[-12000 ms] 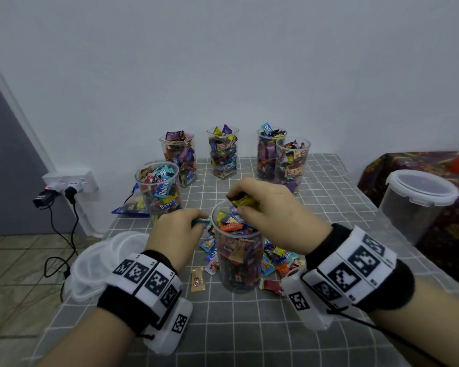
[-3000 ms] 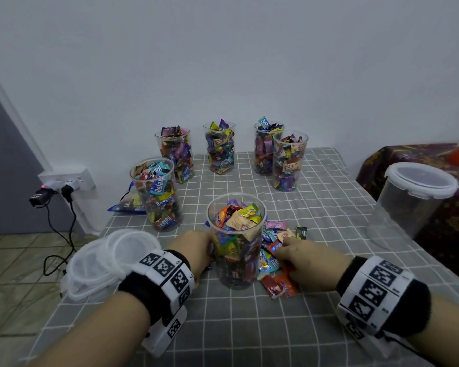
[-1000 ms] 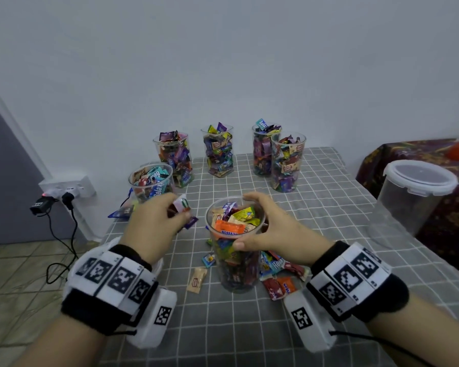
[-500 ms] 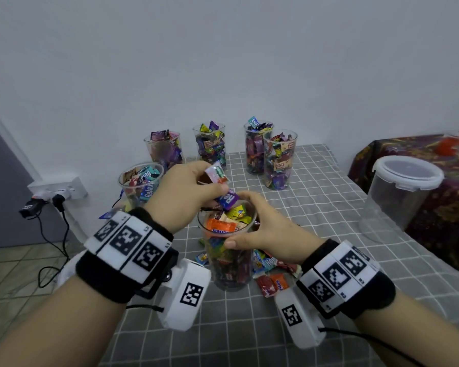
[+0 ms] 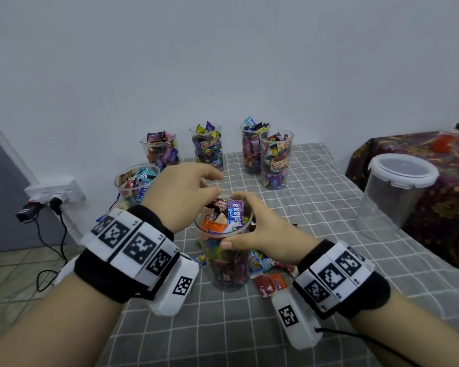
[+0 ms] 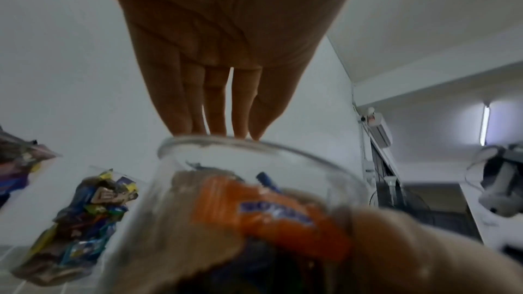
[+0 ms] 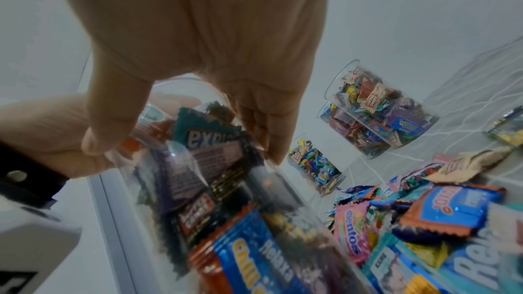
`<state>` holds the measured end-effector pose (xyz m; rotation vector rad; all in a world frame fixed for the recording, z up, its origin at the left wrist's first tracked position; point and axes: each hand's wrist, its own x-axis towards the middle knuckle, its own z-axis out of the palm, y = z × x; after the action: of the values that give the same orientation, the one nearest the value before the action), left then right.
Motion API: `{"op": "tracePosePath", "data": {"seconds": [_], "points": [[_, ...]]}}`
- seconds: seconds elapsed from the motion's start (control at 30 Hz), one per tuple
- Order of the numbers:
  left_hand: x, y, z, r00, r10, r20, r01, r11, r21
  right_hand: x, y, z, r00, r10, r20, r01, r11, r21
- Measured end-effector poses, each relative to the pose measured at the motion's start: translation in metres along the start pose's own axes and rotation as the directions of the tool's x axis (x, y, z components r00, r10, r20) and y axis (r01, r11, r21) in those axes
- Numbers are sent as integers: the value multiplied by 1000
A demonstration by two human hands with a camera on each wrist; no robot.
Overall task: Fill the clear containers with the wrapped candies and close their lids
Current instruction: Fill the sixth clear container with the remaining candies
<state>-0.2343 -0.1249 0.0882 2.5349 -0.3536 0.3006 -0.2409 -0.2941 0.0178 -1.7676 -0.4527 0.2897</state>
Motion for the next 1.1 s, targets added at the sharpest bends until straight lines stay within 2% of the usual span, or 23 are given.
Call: {"op": "tracePosePath", "data": {"seconds": [0.1,0.23,0.3,0.4,0.47,0.57,0.63,0.7,0.77,0.87,0.93,1.0,1.1], "points": [[-2,5,5,995,27,95,-41,989,144,-1,0,0,1000,-13,1,13,1000,13],[-4,8,12,973,51,226,-89,984,158,0,2,1,999,-34,2,33,999,26],[-5,7,12,980,48,195,-74,989,125,1,3,0,999,-38,4,38,999,31],[-6,4,7,997,49,56,-49,999,-8,3,8,0,999,-27,-21,27,999,-37],[-8,4,3,998,66,11,-66,996,-66,4,8,1,999,-20,-29,17,997,-80],[-12,9,2,979,148,139,-142,988,-53,3,8,0,999,-48,-23,47,997,-60],[-13,12,5,949,187,252,-214,973,84,1,6,-1,998,-54,-27,52,997,-65],[-11,11,9,937,200,286,-260,946,192,0,6,0,998,-52,-26,50,996,-74],[-10,6,9,951,204,231,-241,959,147,1,6,1,998,-54,-29,52,996,-68],[-13,-1,6,985,174,-1,-174,985,-9,1,8,1,999,-39,-27,38,999,-30],[-15,-7,5,982,131,-133,-142,987,-75,1,9,1,999,-13,-33,12,999,-44],[-18,-12,7,980,79,-181,-105,985,-137,0,9,2,999,-5,-44,3,999,-54],[-27,-20,16,993,-11,-121,-19,971,-238,-2,14,5,997,-36,-62,35,999,-21]]}}
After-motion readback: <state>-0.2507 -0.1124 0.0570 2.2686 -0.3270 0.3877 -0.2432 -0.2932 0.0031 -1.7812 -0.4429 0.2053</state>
